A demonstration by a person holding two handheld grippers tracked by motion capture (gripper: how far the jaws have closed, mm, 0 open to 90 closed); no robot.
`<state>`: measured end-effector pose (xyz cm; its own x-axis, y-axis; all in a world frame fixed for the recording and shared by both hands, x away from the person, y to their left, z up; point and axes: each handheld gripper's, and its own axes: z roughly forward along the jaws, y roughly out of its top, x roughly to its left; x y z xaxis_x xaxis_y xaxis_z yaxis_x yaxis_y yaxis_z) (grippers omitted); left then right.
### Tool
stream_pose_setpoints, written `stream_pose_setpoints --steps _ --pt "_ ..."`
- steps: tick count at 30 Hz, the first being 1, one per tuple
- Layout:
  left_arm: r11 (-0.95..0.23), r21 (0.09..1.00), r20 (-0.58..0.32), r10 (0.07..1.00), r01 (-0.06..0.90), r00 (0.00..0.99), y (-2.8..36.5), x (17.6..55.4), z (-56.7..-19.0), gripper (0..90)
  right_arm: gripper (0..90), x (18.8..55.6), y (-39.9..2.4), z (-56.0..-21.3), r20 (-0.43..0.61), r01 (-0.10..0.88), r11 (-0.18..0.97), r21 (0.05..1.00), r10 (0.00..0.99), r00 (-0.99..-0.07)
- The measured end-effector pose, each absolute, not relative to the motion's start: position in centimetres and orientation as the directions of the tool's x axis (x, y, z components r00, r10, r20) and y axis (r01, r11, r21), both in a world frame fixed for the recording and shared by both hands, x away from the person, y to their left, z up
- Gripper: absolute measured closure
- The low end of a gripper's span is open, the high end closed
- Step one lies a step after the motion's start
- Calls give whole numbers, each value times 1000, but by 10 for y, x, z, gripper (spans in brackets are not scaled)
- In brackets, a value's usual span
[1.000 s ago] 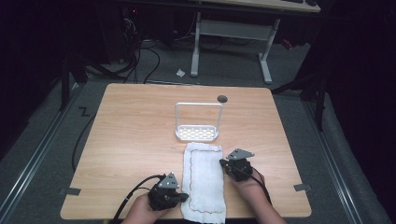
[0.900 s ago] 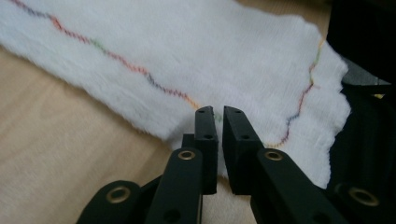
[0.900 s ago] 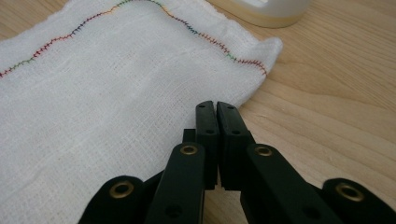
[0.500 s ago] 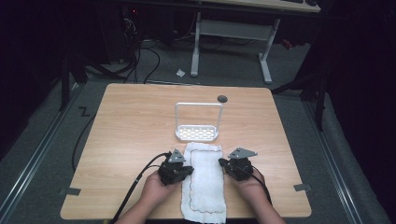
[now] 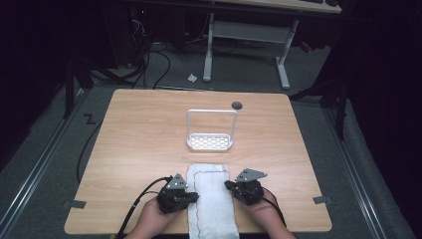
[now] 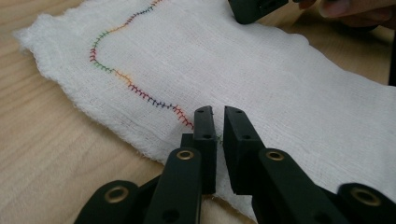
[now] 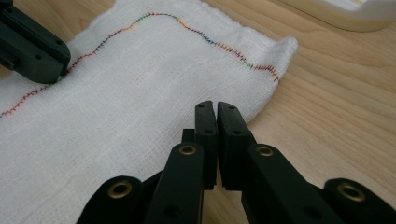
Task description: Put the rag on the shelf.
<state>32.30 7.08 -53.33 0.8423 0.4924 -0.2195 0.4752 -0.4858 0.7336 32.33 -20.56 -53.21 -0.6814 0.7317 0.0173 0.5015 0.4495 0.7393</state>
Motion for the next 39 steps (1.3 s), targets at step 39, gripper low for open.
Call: stream_pose_setpoints --steps 39 --pt "-299 760 -230 707 578 669 61 392 -540 810 585 365 -202 -522 26 527 340 779 823 -568"
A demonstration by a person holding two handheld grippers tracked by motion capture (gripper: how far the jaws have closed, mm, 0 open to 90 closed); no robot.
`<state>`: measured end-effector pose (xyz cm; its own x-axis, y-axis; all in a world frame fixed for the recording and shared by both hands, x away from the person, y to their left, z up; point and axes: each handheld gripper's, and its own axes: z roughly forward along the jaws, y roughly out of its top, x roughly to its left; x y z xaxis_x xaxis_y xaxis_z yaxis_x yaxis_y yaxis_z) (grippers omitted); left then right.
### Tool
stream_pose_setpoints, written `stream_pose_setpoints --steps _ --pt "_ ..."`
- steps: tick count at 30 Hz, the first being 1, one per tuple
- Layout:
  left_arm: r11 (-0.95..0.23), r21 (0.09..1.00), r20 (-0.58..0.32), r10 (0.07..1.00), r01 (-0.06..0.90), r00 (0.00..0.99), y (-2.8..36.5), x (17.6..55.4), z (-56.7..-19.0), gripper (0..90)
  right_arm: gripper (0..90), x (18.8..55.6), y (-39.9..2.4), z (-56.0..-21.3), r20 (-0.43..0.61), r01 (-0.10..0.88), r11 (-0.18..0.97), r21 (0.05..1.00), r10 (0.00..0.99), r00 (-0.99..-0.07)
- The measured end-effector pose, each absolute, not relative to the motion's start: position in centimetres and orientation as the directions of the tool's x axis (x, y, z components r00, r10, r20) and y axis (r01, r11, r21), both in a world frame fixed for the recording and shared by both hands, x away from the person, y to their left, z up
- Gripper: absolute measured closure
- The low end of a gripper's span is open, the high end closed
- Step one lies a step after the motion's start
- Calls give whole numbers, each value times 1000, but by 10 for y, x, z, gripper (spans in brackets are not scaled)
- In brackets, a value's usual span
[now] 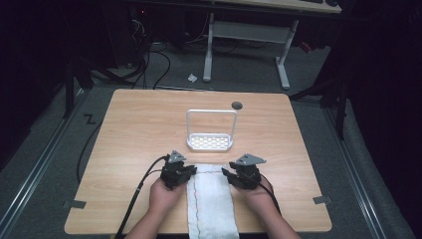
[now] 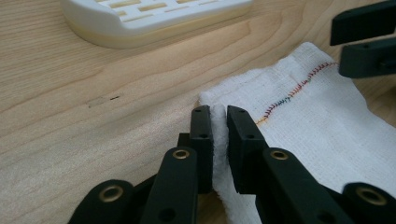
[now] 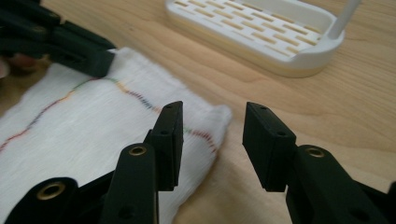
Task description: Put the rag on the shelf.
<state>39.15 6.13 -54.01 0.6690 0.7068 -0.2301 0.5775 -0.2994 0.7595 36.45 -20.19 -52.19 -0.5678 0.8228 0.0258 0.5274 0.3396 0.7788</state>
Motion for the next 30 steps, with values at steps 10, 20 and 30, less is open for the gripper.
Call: stream_pose_setpoints --steps 10,20,30 --pt "-300 760 -230 706 577 670 61 391 -540 808 552 380 -197 -534 82 585 341 735 812 -577" --pt "-298 759 -232 706 578 669 62 391 -540 806 663 373 -194 -537 70 564 336 755 813 -578" --pt "-280 754 -264 699 594 665 63 394 -541 811 853 373 -193 -536 128 587 311 748 799 -587"
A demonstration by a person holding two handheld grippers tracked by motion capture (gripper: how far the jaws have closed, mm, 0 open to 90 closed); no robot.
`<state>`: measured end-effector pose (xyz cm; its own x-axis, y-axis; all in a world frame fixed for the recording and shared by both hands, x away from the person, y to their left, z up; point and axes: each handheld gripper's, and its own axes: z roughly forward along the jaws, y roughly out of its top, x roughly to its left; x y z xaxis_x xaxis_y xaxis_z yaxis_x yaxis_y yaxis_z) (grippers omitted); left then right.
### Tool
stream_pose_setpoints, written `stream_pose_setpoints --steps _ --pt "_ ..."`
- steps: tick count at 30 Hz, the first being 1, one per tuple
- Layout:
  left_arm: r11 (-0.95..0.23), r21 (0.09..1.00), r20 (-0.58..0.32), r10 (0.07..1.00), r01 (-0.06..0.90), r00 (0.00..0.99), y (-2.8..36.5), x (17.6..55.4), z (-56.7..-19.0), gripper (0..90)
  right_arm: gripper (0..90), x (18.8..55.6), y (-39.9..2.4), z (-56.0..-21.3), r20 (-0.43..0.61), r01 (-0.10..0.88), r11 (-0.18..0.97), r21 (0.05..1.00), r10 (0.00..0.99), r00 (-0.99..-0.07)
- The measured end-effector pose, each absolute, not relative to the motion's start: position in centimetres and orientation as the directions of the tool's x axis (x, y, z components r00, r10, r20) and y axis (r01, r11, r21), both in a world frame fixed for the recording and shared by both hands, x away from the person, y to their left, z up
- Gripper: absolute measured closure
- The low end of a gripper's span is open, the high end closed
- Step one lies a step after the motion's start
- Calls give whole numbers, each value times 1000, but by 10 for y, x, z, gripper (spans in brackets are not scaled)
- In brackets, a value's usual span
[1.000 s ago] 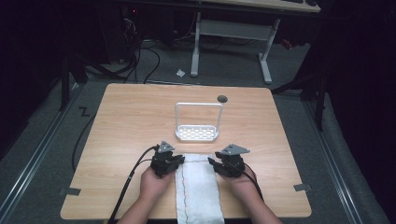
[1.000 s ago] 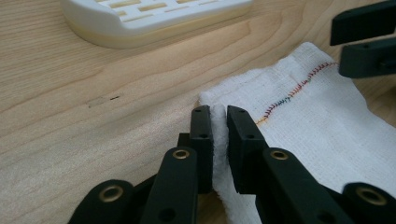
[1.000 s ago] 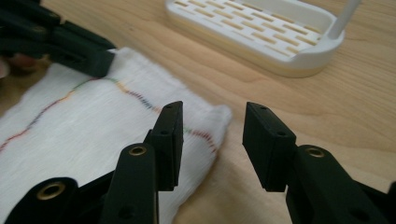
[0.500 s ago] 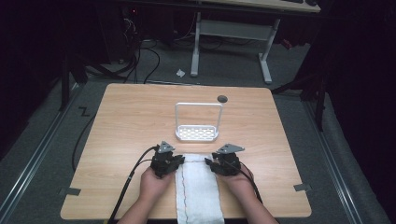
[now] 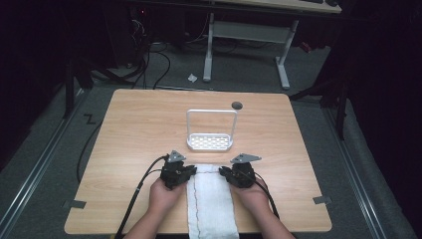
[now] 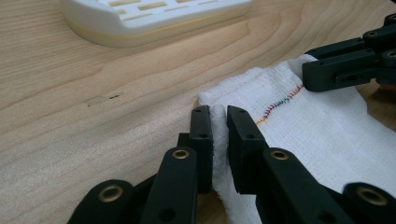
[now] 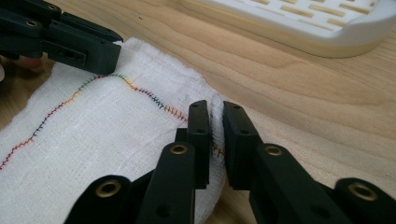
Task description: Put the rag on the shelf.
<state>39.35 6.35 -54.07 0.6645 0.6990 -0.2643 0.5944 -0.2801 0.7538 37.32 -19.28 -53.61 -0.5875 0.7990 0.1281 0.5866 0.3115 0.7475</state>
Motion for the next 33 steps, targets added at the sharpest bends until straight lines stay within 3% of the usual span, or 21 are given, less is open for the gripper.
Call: stream_pose_setpoints --steps 3,9,16,33 --pt "-283 762 -253 698 582 670 64 392 -540 820 859 370 -191 -532 87 555 328 764 801 -593" --pt "-214 804 -283 685 555 672 67 388 -526 825 862 365 -195 -520 105 520 289 804 791 -603" --pt "-186 855 -244 680 485 692 64 383 -497 828 861 358 -196 -501 77 449 259 855 793 -604" --pt "-140 942 -138 665 304 734 63 379 -407 831 861 354 -203 -408 -7 264 206 942 799 -601"
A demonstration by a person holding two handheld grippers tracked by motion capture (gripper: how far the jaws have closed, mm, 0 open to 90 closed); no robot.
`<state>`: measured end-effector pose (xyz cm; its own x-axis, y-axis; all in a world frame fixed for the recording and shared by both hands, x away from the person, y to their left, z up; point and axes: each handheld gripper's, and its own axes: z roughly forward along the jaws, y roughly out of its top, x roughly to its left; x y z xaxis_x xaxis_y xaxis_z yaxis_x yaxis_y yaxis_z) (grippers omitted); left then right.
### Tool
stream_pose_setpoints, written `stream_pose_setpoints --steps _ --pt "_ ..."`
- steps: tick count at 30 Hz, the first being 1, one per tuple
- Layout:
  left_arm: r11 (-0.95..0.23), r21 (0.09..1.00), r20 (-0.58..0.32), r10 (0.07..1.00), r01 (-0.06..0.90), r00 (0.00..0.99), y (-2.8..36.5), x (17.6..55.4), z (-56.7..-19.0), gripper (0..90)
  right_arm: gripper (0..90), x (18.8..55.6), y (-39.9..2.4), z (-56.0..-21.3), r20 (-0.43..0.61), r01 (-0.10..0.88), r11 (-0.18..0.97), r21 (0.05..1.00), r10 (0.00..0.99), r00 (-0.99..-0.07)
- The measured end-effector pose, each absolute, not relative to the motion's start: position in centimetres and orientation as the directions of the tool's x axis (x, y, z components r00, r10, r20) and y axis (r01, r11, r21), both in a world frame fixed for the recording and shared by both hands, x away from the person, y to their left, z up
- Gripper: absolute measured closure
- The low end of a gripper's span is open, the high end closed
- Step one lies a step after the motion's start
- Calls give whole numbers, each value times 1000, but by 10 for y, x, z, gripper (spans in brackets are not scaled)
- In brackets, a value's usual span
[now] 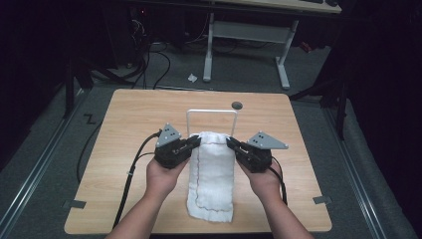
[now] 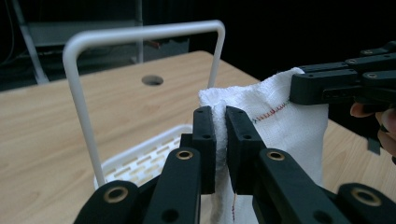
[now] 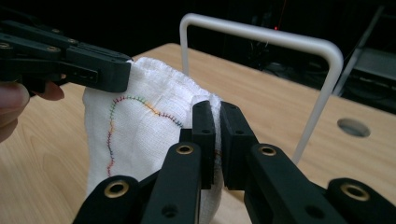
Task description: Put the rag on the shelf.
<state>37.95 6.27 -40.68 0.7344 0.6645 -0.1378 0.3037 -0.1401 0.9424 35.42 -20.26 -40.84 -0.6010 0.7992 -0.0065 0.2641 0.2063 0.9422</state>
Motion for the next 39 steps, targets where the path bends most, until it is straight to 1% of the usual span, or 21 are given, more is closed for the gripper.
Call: stream_pose_setpoints --steps 13,18,20,25,29,31,33,36,39 --pt "-103 979 -62 667 174 742 71 380 -341 834 861 357 -200 -345 -47 140 161 977 800 -598" --pt "-111 986 -22 665 128 747 72 384 -323 834 861 360 -201 -326 -52 108 145 983 799 -599" --pt "-101 987 -27 659 123 751 73 387 -318 836 861 363 -203 -319 -53 98 140 985 798 -601" --pt "-110 989 1 668 97 744 72 394 -309 835 861 368 -206 -307 -59 82 134 988 800 -597" --pt "-117 991 30 680 68 733 69 399 -305 834 860 372 -206 -301 -86 56 145 988 811 -578" --pt "-137 989 61 689 47 722 67 403 -302 834 860 375 -207 -299 -79 55 136 989 811 -579" --pt "-141 988 60 696 55 715 65 407 -301 835 860 380 -207 -297 -72 58 128 990 814 -576" --pt "-161 986 89 704 37 704 62 415 -296 835 861 389 -208 -296 -63 64 121 991 815 -576" --pt "-159 987 93 713 30 695 61 423 -292 835 861 398 -209 -294 -46 68 104 992 814 -579"
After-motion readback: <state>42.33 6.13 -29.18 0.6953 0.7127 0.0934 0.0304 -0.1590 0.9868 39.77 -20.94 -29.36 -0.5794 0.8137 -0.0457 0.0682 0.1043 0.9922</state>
